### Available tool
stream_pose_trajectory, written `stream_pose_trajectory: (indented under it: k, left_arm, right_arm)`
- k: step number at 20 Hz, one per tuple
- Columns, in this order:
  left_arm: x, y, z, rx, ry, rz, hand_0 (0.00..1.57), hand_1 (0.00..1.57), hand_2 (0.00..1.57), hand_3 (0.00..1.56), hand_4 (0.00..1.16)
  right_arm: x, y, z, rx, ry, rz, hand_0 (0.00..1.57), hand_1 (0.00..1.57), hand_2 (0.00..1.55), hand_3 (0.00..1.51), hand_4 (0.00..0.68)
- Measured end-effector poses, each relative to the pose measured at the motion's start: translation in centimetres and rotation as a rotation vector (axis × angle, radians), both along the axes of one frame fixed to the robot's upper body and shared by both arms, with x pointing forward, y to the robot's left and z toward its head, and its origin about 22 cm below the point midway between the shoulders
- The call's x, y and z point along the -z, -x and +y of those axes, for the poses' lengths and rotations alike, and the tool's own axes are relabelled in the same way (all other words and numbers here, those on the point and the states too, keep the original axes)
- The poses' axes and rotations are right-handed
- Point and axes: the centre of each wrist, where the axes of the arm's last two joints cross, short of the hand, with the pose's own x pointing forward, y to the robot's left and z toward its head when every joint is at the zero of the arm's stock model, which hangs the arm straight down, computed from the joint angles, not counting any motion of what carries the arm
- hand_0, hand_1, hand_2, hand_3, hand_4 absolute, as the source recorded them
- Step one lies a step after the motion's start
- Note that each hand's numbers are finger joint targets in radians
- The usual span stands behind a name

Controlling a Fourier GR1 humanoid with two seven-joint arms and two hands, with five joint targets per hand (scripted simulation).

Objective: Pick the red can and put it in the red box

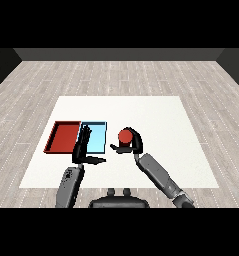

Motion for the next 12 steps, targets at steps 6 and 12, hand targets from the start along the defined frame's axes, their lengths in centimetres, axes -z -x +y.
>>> stream_pose_trajectory:
  k: [6,12]
  left_arm:
    - [0.2,-0.4,-2.2,0.038,0.003,0.039,0.0,0.0,0.0,0.0,0.0]
    - [1.3,-1.3,-4.6,0.081,0.012,0.089,0.0,0.0,0.0,0.0,0.0]
  right_arm:
    - [-0.1,-0.5,-0.6,0.001,-0.021,-0.009,1.45,1.45,1.43,1.38,0.647]
    - [-0.3,-0.5,0.0,-0.002,-0.044,0.001,1.46,1.46,1.44,1.39,0.637]
